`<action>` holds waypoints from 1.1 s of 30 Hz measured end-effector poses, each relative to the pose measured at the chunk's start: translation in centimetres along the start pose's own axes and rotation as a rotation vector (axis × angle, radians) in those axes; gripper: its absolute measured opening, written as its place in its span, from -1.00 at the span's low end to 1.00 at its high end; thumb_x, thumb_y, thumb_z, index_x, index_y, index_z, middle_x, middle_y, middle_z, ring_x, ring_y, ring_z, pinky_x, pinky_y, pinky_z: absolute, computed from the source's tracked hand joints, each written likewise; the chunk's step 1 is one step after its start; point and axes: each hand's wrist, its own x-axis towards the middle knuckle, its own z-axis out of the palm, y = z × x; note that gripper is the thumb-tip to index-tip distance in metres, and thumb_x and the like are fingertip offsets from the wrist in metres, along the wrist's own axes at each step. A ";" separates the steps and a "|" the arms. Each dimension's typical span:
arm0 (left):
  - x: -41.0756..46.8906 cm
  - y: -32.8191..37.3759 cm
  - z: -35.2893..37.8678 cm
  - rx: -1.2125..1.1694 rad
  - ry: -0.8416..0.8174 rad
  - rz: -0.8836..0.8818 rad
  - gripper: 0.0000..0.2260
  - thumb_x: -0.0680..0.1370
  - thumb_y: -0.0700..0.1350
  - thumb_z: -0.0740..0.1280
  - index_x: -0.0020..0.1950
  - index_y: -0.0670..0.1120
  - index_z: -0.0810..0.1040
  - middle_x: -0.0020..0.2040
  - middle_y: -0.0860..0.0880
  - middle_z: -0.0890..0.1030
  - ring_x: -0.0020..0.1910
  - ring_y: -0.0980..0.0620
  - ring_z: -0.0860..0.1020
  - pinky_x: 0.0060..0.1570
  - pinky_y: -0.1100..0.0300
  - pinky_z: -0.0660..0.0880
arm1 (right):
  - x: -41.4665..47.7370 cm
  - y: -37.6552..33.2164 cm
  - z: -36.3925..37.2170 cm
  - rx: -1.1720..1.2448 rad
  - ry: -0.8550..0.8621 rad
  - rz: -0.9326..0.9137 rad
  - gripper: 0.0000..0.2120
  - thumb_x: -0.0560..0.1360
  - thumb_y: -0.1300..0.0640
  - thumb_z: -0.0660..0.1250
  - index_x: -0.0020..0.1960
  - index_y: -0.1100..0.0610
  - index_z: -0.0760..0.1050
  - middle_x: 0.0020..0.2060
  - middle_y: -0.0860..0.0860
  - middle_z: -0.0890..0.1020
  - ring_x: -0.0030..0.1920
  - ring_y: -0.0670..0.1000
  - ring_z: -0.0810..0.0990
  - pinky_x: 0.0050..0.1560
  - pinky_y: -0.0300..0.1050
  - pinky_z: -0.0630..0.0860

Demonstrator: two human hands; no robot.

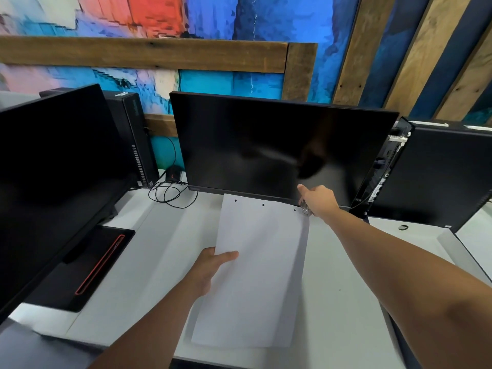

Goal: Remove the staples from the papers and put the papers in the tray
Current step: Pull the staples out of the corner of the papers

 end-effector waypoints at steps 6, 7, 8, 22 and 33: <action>0.1 -0.1 0.1 0.030 -0.002 0.001 -0.81 0.44 -0.21 0.46 0.04 -0.17 0.65 -0.04 -0.10 0.70 -0.04 -0.09 0.65 -0.09 0.13 0.55 | -0.6 0.7 -0.4 0.082 0.012 0.099 -0.61 0.55 0.01 0.21 -0.36 0.21 0.38 -0.37 0.10 0.50 -0.46 0.09 0.52 -0.44 -0.16 0.45; 0.1 -0.1 0.1 0.035 0.001 -0.001 -0.80 0.44 -0.21 0.46 0.05 -0.17 0.65 -0.03 -0.11 0.70 -0.02 -0.10 0.65 -0.05 0.11 0.56 | -0.6 0.9 -0.5 0.098 0.017 0.110 -0.65 0.53 0.06 0.23 -0.37 0.21 0.38 -0.38 0.10 0.50 -0.46 0.10 0.53 -0.46 -0.18 0.44; 0.2 -0.1 -0.1 0.037 0.005 -0.001 -0.80 0.44 -0.20 0.47 0.05 -0.17 0.65 -0.02 -0.12 0.70 0.00 -0.12 0.65 -0.01 0.08 0.55 | -0.7 1.0 -0.7 0.121 0.024 0.117 -0.69 0.49 0.09 0.26 -0.38 0.22 0.39 -0.38 0.10 0.51 -0.45 0.12 0.55 -0.47 -0.18 0.45; 0.9 0.2 0.7 0.011 0.022 0.042 -0.79 0.45 -0.21 0.46 0.07 -0.16 0.64 0.01 -0.10 0.69 0.04 -0.10 0.63 0.07 0.07 0.52 | -2.3 9.1 1.3 -0.325 -0.216 0.168 -0.86 0.25 0.24 0.28 -0.44 0.24 0.54 -0.77 -0.02 0.44 -0.60 0.01 0.52 -0.52 -0.32 0.42; 1.3 0.2 0.8 0.008 0.037 0.028 -0.75 0.44 -0.20 0.46 0.11 -0.18 0.63 0.03 -0.13 0.68 0.05 -0.13 0.63 0.10 0.02 0.52 | -3.2 13.5 4.4 -0.627 -0.313 0.178 -0.77 0.32 0.34 0.30 -0.38 0.15 0.29 -0.44 0.01 0.44 -0.39 0.05 0.46 -0.50 -0.29 0.30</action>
